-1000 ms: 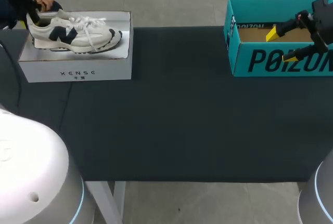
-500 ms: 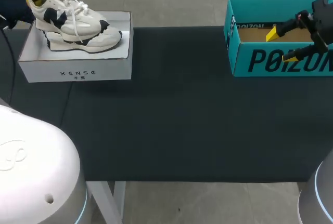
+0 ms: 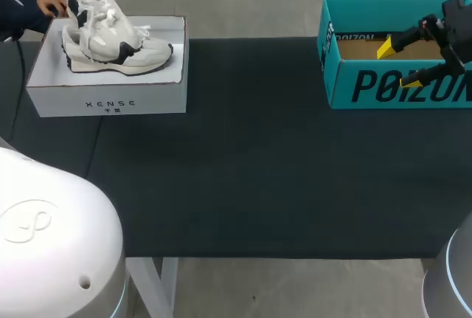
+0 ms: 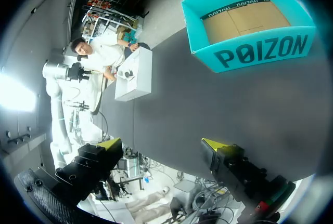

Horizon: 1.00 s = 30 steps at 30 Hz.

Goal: Take the shoe out of the shoebox, open the shoe tongue, remove and reinsert the insole, then place the shoe into the shoebox

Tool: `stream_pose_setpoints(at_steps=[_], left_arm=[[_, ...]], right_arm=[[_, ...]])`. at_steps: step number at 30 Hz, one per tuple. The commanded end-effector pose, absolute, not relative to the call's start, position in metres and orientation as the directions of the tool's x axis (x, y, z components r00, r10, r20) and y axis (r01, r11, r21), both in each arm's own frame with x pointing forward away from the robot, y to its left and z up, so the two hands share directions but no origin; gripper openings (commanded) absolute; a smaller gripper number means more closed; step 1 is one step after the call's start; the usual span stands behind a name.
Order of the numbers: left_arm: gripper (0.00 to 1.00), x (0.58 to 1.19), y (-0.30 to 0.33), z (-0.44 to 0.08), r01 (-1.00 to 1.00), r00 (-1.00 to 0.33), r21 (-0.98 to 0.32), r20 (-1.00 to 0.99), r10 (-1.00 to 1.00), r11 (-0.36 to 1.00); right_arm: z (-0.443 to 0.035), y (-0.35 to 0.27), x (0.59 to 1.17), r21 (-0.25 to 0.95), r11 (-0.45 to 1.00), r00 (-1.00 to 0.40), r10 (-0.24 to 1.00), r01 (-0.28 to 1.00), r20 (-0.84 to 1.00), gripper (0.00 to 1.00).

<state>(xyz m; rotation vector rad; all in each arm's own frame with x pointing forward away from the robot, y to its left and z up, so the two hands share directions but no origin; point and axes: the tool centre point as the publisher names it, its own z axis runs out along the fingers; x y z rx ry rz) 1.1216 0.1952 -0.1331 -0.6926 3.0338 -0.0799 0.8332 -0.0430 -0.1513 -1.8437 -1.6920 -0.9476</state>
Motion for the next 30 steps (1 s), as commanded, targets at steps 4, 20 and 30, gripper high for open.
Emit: stream_pose_setpoints(at_steps=[4,20,30], left_arm=[[0.0,1.094,0.183,-0.132,-0.405,-0.892,-0.085,-0.179,-0.414,0.91],[0.0,1.094,0.183,-0.132,-0.405,-0.892,-0.085,-0.179,-0.414,0.91],[0.0,1.076,0.111,-0.141,-0.342,-0.923,-0.07,-0.162,-0.349,0.937]], right_arm=[[-0.151,-0.043,0.834,0.113,-0.137,0.008,0.668,0.984,0.744,1.0],[-0.151,-0.043,0.834,0.113,-0.137,0.008,0.668,0.984,0.744,1.0],[-0.151,-0.043,0.834,0.113,-0.137,0.008,0.668,0.984,0.744,1.0]])
